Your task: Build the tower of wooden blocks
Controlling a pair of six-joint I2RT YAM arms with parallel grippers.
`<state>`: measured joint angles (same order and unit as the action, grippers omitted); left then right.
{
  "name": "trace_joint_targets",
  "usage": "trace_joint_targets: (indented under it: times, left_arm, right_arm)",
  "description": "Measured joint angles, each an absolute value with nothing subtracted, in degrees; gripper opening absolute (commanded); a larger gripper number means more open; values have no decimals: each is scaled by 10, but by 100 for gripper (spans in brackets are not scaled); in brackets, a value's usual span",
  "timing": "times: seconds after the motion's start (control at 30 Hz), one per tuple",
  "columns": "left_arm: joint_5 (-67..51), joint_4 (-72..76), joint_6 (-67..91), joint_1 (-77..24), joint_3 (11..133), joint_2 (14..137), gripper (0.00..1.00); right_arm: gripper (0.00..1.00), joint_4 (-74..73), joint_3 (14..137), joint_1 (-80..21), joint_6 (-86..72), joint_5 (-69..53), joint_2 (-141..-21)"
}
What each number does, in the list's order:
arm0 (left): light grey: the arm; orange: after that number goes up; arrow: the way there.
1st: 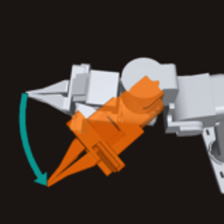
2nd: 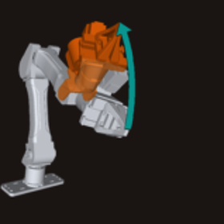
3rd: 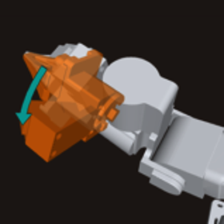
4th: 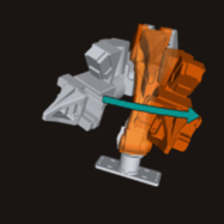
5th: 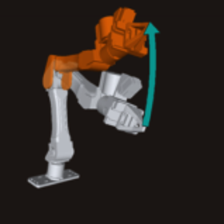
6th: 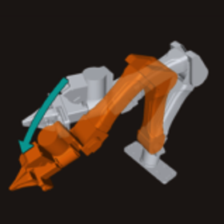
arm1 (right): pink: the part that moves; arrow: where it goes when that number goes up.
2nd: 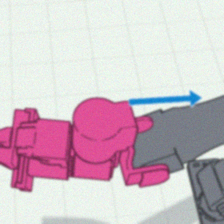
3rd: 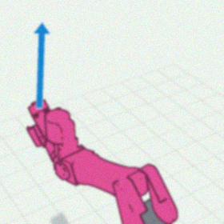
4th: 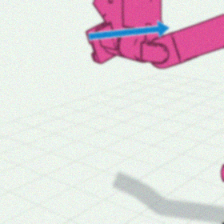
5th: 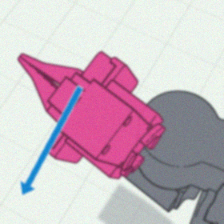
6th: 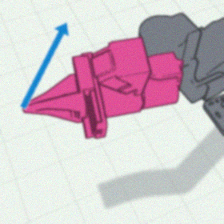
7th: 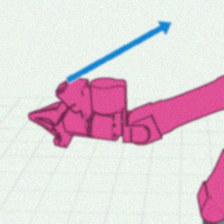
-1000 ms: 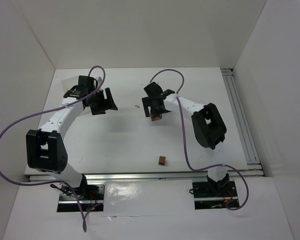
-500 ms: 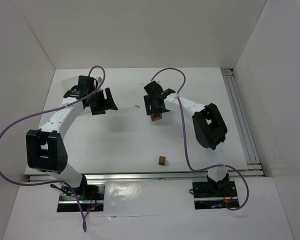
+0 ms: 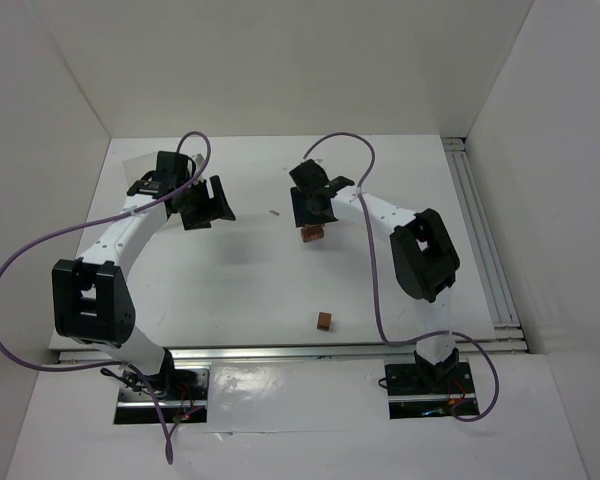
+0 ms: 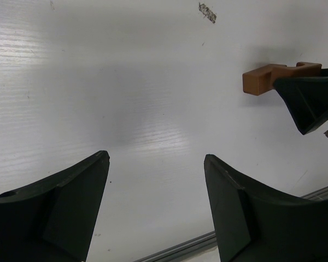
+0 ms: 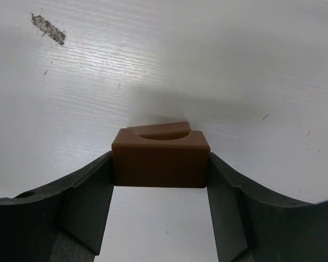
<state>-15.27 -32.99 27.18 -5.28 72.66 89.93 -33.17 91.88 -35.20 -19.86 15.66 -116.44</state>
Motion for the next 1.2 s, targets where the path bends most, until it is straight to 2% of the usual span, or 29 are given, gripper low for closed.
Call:
trace_joint_targets:
  times: [0.23,1.2]
  left_arm:
    - [-153,-330,272,-53,727,899,82]
    - [-153,-330,272,-53,727,899,82]
  right_arm:
    - [54,-325,907,-352,-184,141,-1136]
    - [58,-326,896,-352,-153,117,-1150]
